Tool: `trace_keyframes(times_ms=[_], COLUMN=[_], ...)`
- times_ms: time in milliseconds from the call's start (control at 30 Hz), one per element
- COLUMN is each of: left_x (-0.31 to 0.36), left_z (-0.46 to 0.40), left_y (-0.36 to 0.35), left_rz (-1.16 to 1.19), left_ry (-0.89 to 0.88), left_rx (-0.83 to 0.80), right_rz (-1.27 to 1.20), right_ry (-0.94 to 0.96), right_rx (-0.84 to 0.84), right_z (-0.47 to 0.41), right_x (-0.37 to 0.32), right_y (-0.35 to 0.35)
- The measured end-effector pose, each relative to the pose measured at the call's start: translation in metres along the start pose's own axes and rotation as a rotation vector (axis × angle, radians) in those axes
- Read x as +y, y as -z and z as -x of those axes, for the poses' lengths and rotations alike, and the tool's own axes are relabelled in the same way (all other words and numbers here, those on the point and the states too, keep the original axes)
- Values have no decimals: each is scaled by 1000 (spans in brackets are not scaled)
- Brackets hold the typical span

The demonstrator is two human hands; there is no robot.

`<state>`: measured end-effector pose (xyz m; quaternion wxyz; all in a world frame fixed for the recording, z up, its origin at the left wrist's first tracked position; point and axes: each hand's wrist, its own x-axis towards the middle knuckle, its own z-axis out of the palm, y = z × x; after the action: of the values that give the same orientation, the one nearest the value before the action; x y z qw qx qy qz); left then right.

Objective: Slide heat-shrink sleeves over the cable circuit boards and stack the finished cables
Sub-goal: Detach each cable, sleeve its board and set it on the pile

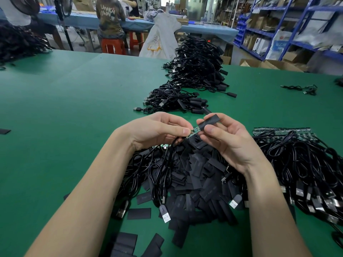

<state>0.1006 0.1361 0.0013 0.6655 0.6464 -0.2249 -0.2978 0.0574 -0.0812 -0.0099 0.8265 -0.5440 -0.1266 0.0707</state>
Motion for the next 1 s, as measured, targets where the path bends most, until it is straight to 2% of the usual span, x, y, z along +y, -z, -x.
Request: trace_keyframes(times_ms=[400,633,733,1000], left_x=[0,1,3,-1], left_z=[3,-2,-4,-13], left_y=[1,-8,-7,-10], left_rz=[-17,-89,-254,-380], left_ry=[-36,-85,-112,-297], left_rx=[-1,104,176,340], right_rz=[112,29,3,-63], right_ry=[11,37,36,46], right_rx=[-54,117,172,238], right_z=[0,-4,-6,-10], right_x=[1,7,9,12], right_y=[-3,0,2,3])
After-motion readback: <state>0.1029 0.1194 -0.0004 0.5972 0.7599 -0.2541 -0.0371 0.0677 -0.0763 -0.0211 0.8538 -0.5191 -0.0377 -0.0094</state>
